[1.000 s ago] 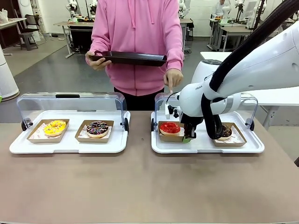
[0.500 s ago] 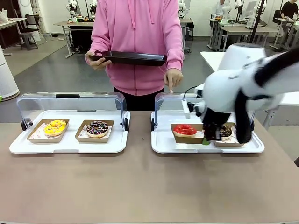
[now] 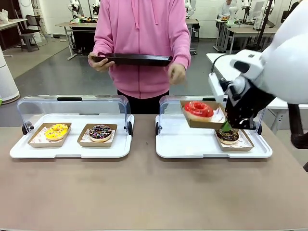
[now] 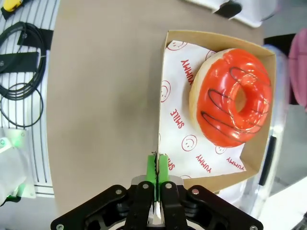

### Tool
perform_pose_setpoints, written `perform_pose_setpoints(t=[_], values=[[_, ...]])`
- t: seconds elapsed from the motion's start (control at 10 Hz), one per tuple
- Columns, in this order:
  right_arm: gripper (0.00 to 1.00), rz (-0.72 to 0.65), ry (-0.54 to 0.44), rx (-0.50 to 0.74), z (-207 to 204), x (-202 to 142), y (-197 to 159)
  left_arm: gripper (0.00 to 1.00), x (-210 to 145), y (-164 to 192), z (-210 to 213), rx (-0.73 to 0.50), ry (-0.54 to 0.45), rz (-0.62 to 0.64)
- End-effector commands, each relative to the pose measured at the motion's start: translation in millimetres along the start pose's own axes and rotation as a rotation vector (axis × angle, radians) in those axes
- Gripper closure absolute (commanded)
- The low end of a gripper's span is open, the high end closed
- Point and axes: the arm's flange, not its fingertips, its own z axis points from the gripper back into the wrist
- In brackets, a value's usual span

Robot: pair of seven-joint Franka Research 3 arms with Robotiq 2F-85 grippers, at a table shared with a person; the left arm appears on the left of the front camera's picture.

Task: Provide the desired donut to the person.
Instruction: Pick up and lift the Paper togo box containing the Donut pointed at by the person, then place the picked Paper togo box onto the Handle tray extended by the person.

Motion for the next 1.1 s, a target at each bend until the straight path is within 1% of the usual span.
perform_pose_setpoints(t=[0.0,0.1,0.2,1.0], values=[[1.00,-0.012,-0.044,-0.008,3,0,-8,0.00,-1,1,0,-0.007,-0.008,0.003],[1.00,-0.017,-0.053,0.106,-14,-4,-34,0.00,-1,1,0,-0.007,-0.008,0.003],[1.00,-0.001,-0.019,-0.017,10,0,0,0.00,-1,1,0,-0.007,-0.008,0.003],[1.00,-0.001,-0.019,-0.017,10,0,0,0.00,-1,1,0,-0.007,-0.008,0.003]])
